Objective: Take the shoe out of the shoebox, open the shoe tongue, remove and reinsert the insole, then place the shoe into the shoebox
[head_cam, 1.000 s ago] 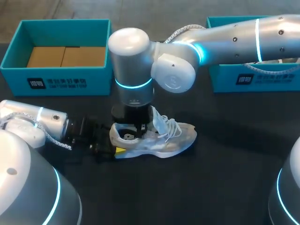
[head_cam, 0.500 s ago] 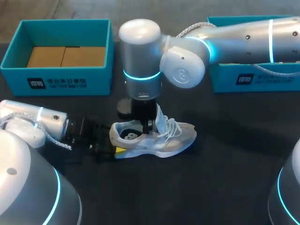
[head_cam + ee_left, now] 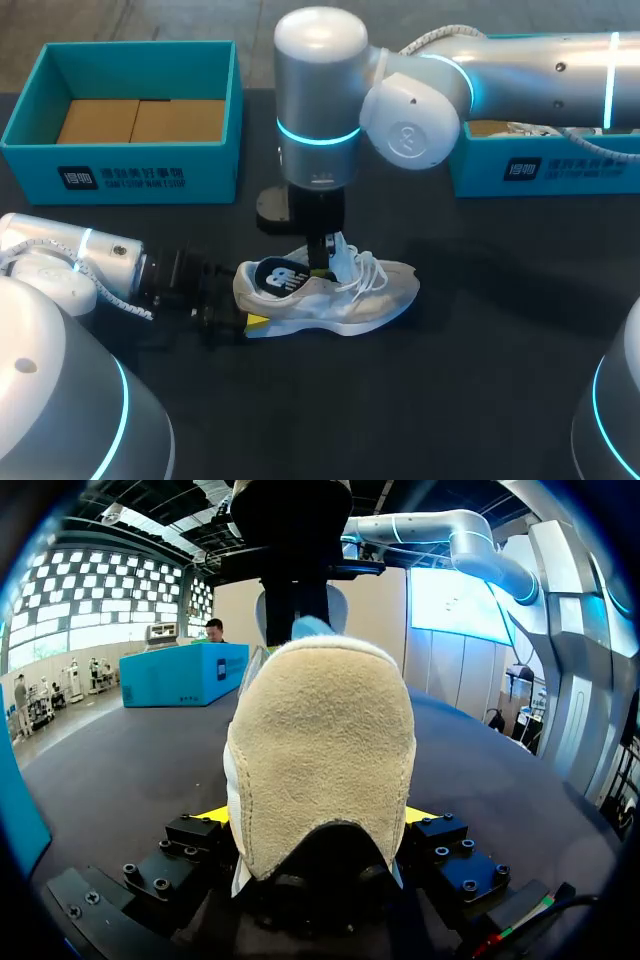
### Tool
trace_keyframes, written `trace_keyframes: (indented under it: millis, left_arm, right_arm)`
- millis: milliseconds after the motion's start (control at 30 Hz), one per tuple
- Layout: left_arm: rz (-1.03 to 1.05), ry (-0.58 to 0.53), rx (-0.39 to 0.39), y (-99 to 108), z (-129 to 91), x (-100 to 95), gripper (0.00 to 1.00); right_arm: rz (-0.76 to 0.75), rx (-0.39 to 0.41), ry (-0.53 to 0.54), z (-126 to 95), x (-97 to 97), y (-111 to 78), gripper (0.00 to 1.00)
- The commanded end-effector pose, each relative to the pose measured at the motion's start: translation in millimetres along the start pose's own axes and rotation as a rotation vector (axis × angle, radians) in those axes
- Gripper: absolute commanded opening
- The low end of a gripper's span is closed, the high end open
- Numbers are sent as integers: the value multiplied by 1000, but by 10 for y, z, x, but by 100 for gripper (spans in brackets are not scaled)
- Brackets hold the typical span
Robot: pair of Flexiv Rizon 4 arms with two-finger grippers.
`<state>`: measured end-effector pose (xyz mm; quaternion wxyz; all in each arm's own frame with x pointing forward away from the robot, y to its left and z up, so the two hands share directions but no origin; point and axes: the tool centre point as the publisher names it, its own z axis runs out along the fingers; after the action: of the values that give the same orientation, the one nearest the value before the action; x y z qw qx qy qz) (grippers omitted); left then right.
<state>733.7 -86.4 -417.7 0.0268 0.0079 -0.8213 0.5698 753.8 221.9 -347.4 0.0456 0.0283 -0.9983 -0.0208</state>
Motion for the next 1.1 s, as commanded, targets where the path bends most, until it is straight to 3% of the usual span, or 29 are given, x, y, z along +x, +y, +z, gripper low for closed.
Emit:
trace_keyframes:
  millis: [33, 333, 733, 1100]
  left_arm:
    - [0, -1, 0, 62, -7, -1, 0]
    - [0, -1, 0, 62, -7, -1, 0]
    - [0, -1, 0, 62, -7, -1, 0]
    - [0, -1, 0, 62, -7, -1, 0]
  right_arm:
    - [-17, -13, 2, -82, -34, -59, 0]
    - [-81, -56, 19, -194, -80, 59, 0]
    - [-182, -118, 34, -321, -159, 436, 0]
    - [-229, -133, 41, -317, -187, 566, 0]
